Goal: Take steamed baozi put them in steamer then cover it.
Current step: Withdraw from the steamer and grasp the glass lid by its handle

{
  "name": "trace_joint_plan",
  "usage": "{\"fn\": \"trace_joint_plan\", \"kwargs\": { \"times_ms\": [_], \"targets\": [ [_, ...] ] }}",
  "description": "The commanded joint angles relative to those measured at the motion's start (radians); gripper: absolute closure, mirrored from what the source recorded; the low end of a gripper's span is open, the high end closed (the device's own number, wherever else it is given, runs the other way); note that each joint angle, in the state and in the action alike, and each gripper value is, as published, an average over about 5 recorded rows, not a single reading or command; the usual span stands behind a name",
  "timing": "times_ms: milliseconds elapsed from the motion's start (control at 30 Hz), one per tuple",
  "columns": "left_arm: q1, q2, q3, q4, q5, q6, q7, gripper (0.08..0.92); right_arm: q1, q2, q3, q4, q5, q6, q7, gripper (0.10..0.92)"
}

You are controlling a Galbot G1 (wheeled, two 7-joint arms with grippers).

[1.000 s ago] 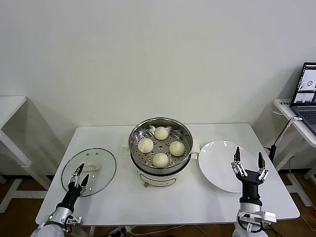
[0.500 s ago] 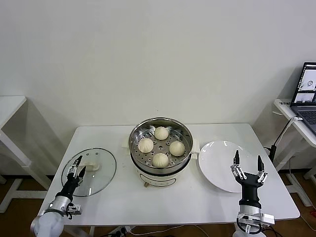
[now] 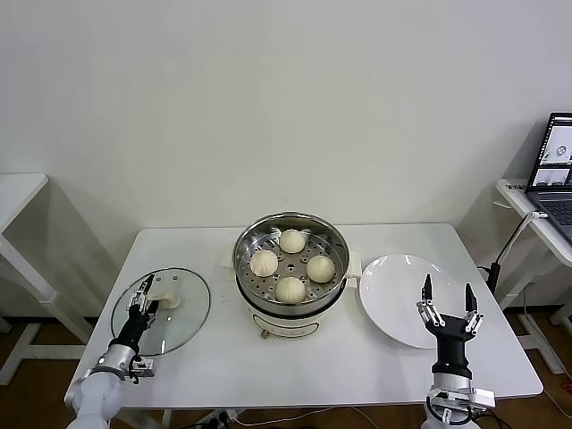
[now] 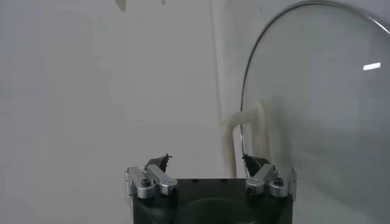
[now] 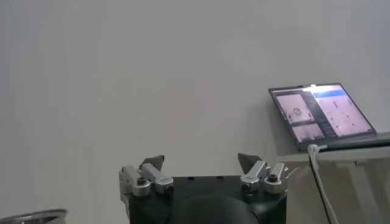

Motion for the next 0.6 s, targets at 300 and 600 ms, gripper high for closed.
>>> {"fn": "trace_joint_plan", "kwargs": {
  "times_ms": [300,600],
  "targets": [
    [-0.044,-0.013,-0.002,0.099,0.066,0.007,-0.043,0.416,0.001,0.003,0.001,-0.023,-0.008,0.012,-0.003,0.203],
    [-0.026,-0.016,-0.007,0.037,0.060,0.011,-0.049,0.675,0.013,0.004,0.000,-0.043,-0.011,0.018,-0.003,0.203]
  ]
}}
